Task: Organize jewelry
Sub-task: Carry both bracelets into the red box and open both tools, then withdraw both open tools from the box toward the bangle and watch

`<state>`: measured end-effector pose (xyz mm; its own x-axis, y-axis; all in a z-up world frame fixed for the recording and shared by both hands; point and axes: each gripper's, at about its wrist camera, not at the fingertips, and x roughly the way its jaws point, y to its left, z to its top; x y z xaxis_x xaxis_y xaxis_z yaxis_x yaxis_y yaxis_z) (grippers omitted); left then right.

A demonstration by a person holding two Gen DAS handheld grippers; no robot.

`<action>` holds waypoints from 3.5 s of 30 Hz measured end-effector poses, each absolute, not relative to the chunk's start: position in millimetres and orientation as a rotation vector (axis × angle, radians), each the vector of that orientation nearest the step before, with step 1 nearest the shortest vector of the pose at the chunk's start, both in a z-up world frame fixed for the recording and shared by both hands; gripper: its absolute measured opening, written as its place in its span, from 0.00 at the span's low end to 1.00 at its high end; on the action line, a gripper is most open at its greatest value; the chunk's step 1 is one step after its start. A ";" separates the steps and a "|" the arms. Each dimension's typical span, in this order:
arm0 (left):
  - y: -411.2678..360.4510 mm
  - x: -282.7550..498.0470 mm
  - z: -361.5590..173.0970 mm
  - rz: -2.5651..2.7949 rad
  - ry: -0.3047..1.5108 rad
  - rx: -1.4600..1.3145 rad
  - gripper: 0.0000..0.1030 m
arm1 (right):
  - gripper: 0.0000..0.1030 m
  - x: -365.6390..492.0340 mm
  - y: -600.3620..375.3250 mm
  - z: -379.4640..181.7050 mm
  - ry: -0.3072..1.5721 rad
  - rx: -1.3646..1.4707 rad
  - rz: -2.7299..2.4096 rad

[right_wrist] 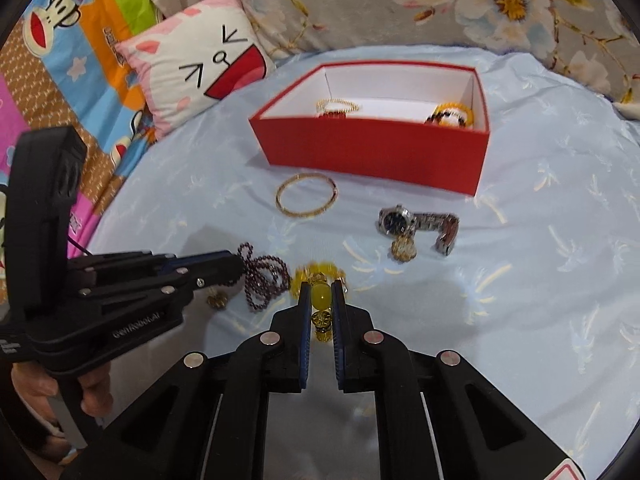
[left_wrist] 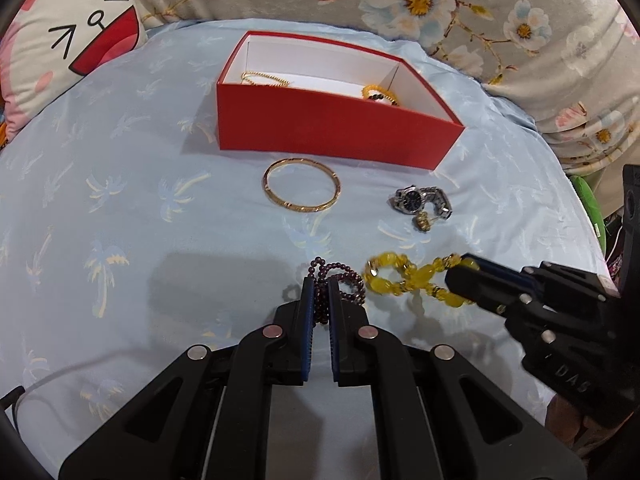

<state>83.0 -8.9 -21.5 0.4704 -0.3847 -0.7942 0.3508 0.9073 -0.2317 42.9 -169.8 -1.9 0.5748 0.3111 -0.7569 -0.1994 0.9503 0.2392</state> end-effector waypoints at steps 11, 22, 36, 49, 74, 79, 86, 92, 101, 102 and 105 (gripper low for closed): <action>-17.4 83.3 15.7 -0.501 0.904 -0.024 0.06 | 0.09 45.3 -191.4 45.6 0.820 0.202 0.253; -36.2 139.5 69.5 -0.553 0.778 -0.049 0.06 | 0.09 96.4 -215.7 94.6 0.687 0.208 0.177; -63.4 242.9 41.3 -0.547 0.847 -0.096 0.06 | 0.09 194.5 -209.8 60.0 0.748 0.258 0.168; -59.0 265.5 -5.2 -0.440 0.904 -0.052 0.32 | 0.31 212.3 -215.9 5.6 0.833 0.214 0.084; -28.3 162.4 9.4 -0.352 0.821 0.053 0.48 | 0.48 88.8 -212.1 23.8 0.796 0.145 0.065; -21.4 142.5 -5.4 -0.349 0.866 0.048 0.48 | 0.48 64.5 -208.7 11.8 0.837 0.159 0.077; -14.8 122.7 -19.4 -0.346 0.909 0.040 0.49 | 0.48 46.3 -202.3 -5.5 0.885 0.168 0.088; -13.8 113.5 -26.8 -0.351 0.935 0.025 0.49 | 0.46 42.2 -197.6 -13.9 0.903 0.170 0.096; -14.3 133.4 -32.6 -0.333 0.957 -0.029 0.54 | 0.46 46.8 -199.6 -12.9 0.896 0.178 0.097; -13.3 137.9 -32.7 -0.328 0.960 -0.041 0.54 | 0.46 47.8 -200.0 -12.4 0.895 0.178 0.097; -14.1 147.7 -33.3 -0.331 0.971 -0.061 0.54 | 0.46 51.6 -202.4 -12.0 0.894 0.183 0.097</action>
<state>147.7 -14.1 -33.3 0.5182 -0.3027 -0.7999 0.2488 0.9482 -0.1976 51.6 -202.4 -12.0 0.6236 0.1600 -0.7652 -0.0081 0.9801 0.1984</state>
